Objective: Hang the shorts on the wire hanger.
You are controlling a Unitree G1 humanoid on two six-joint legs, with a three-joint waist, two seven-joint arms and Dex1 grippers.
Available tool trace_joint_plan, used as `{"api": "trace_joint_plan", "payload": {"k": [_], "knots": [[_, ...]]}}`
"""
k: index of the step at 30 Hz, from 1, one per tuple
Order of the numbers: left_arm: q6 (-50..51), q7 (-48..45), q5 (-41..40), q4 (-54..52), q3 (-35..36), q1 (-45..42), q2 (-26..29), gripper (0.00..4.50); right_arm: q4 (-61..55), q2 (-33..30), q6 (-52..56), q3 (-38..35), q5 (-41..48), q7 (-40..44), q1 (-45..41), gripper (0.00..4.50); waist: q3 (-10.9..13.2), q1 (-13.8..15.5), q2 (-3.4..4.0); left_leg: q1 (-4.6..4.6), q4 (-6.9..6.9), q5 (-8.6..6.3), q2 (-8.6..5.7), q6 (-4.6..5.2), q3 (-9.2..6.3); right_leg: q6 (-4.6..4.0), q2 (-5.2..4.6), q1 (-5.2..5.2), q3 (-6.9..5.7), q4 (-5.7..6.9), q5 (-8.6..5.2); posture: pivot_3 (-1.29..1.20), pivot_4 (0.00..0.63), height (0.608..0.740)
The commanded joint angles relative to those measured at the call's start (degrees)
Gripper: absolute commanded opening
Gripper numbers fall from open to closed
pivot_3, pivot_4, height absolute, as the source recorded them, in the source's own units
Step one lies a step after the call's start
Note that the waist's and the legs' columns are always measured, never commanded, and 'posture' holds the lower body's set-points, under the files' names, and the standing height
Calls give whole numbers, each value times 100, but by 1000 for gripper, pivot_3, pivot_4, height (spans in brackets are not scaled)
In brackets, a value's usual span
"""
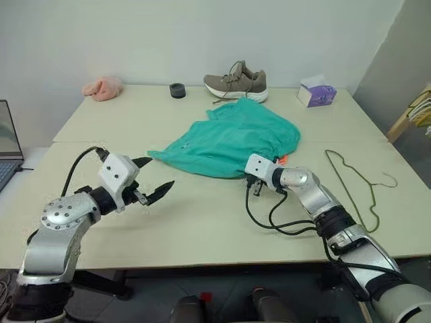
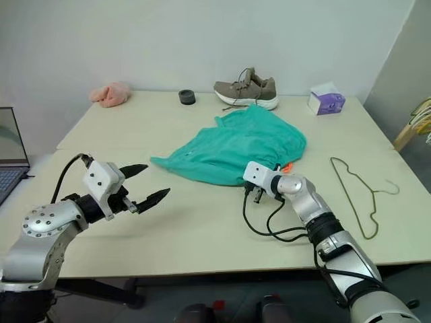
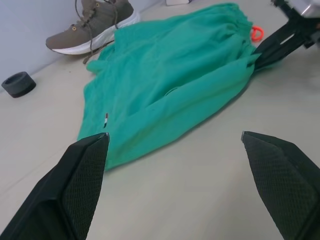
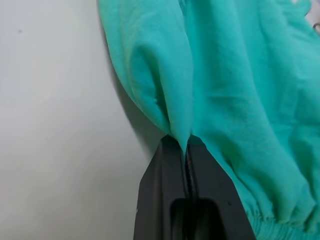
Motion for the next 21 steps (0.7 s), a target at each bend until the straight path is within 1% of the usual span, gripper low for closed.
{"api": "trace_joint_plan", "payload": {"k": [1,5,8,11,15,20,21], "knots": [[-928,208,732,716,-290,-528,45,4500,-876,-150,152,-97,84,247,137,41,1,2,1,-2,0,0,1,0,0,0,0,-2,-1,-1,0,-48,73,740],[-1802,388,1286,1806,-600,-1134,-16,4500,-1528,-270,420,-126,68,375,346,41,1,-44,1,-9,1,0,2,0,5,-1,2,-9,0,-1,1,-88,72,740],[-2511,423,1727,2930,-1000,-1803,-115,4500,-2185,-425,693,-162,110,533,536,41,0,-100,1,-14,1,-1,3,0,6,-1,4,-13,-3,-2,1,-121,75,740],[-2971,375,1903,3610,-1201,-2124,-176,4500,-2594,-496,926,-187,156,633,647,41,0,-175,1,-22,3,-1,1,0,9,-1,10,-21,0,0,1,-147,79,740],[-3701,580,2519,4878,-1658,-2653,-217,4500,-3242,-652,1276,-271,297,833,785,41,0,-331,1,-27,4,-1,1,0,9,1,8,-25,0,-1,2,-174,82,740],[-4217,584,2919,5908,-2043,-3031,-304,4500,-3771,-792,1694,-419,534,962,853,41,0,-509,0,-36,4,-1,6,0,7,1,5,-34,-1,0,2,-202,86,740],[-4296,569,2993,6042,-2108,-3079,-304,4104,-3823,-818,1735,-434,563,980,856,0,0,-553,0,-36,4,-1,6,0,6,1,5,-35,-1,1,2,-206,88,740]]}}
